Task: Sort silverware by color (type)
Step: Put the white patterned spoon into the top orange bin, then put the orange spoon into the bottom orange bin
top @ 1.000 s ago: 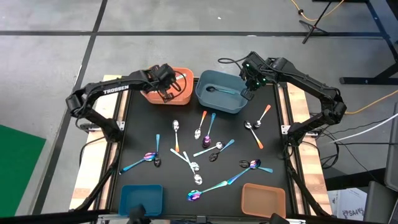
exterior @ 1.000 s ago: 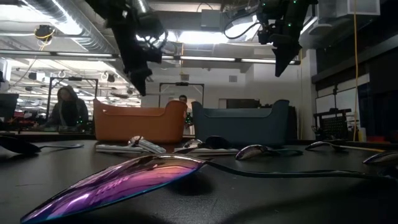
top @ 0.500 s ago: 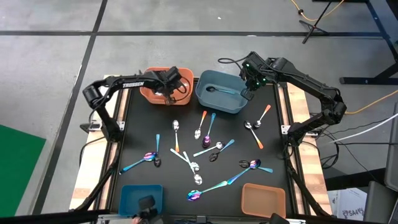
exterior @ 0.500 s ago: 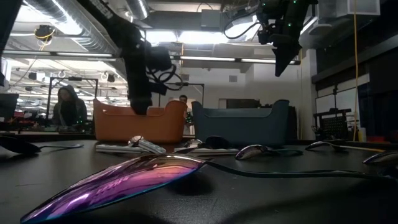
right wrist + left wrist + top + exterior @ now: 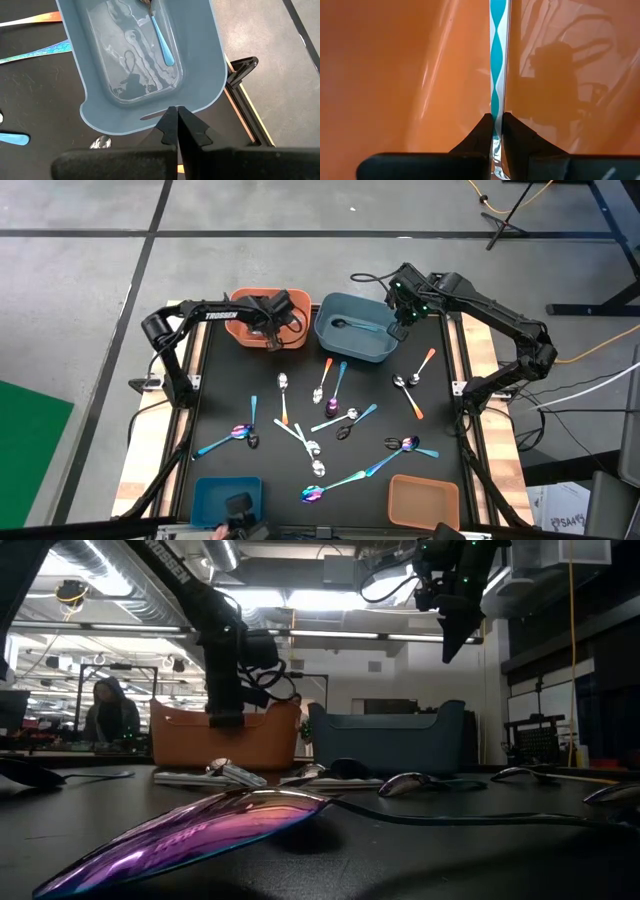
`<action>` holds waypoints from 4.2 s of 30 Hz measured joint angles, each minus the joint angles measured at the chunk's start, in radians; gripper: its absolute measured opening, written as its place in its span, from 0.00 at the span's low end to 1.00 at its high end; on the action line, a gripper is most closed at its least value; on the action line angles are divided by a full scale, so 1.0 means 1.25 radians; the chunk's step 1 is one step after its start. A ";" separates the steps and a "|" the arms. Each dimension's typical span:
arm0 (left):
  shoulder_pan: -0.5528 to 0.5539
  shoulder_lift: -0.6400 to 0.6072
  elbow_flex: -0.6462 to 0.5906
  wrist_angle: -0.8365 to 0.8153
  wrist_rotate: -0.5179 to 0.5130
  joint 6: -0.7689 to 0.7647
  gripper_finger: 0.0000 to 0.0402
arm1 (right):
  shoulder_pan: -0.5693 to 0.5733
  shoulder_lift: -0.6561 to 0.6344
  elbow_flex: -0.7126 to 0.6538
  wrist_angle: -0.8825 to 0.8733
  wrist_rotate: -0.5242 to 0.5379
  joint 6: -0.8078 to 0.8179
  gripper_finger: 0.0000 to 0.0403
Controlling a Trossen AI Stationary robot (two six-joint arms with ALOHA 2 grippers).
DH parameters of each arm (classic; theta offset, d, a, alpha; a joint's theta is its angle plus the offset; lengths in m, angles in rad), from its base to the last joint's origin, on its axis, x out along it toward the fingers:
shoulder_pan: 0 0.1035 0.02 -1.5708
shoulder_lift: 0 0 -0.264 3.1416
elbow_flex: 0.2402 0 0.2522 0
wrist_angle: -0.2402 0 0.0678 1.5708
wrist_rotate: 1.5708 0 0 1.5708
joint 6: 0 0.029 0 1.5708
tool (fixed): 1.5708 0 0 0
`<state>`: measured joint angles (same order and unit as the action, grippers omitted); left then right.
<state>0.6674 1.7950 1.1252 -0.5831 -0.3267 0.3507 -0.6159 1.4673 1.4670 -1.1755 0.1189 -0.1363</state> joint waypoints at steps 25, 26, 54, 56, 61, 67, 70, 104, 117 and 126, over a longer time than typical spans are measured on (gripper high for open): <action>0.000 -0.002 0.000 0.007 -0.002 -0.002 0.23 | 0.000 0.000 0.000 -0.002 0.000 0.000 0.00; 0.000 -0.005 0.000 0.006 -0.002 -0.003 0.22 | 0.000 0.000 0.000 -0.004 0.000 0.000 0.00; -0.216 -0.222 0.000 0.006 0.000 -0.082 0.22 | 0.001 0.000 0.000 -0.090 -0.214 0.108 0.00; -0.241 -0.228 0.000 0.006 0.000 -0.102 0.22 | 0.001 0.000 0.000 -0.092 -0.262 0.144 0.00; -0.301 -0.231 0.000 0.006 0.001 -0.133 0.22 | 0.042 0.000 -0.017 -0.090 -0.318 0.188 0.00; -0.365 -0.231 0.000 0.007 0.003 -0.157 0.22 | 0.158 0.000 -0.066 -0.092 -0.314 0.195 0.00; -0.389 -0.231 0.000 0.007 0.004 -0.175 0.22 | 0.224 0.000 -0.096 -0.087 -0.314 0.212 0.00; -0.453 -0.231 0.000 0.008 0.002 -0.198 0.22 | 0.513 0.000 -0.539 0.165 -0.004 0.513 0.00; -0.453 -0.231 0.000 0.009 0.002 -0.198 0.22 | 0.513 0.000 -0.574 0.208 0.038 0.532 0.00; -0.453 -0.231 0.000 0.009 0.002 -0.197 0.22 | 0.513 0.000 -0.574 0.215 -0.017 0.553 0.00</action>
<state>0.1013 1.5066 1.1252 -0.5713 -0.3237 0.1039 0.0257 1.4673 0.7498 -0.9063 0.0973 0.5550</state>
